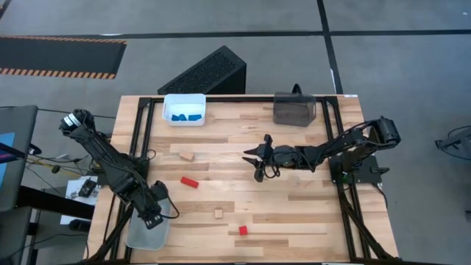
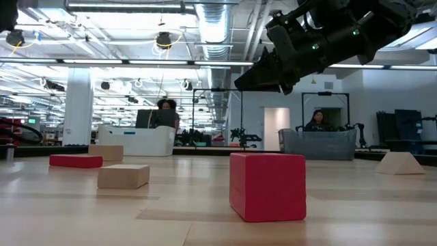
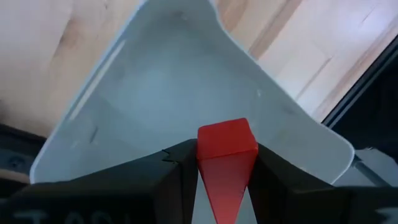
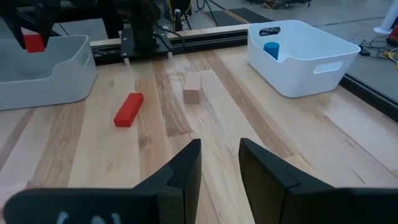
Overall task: Sort & place blocks by color
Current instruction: Put the right red block into the gray bin
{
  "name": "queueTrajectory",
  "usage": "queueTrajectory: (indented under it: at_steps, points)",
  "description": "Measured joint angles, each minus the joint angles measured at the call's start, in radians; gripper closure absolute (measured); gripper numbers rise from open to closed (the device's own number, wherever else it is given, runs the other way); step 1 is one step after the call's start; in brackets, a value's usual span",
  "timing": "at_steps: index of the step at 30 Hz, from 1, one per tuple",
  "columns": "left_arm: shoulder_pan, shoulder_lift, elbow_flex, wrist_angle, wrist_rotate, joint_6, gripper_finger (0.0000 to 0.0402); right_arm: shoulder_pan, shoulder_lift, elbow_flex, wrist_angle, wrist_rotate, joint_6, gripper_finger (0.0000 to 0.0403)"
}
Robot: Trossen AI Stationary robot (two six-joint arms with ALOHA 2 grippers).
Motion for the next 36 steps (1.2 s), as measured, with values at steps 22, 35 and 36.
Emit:
queueTrajectory:
  at_steps: [22,35,36]
  points:
    - [-0.005,0.194,-0.004,0.115,-0.082,0.105,0.0290,-0.005,0.000,0.000,0.008,-0.001,-0.042,0.0270]
    - [0.015,0.362,0.014,-0.012,0.124,0.210,0.0247,0.020,0.000,0.000,0.008,-0.052,-0.018,0.0268]
    - [0.015,0.357,0.029,-0.055,0.118,0.216,0.0243,0.025,0.000,0.000,0.008,-0.052,-0.018,0.0268]
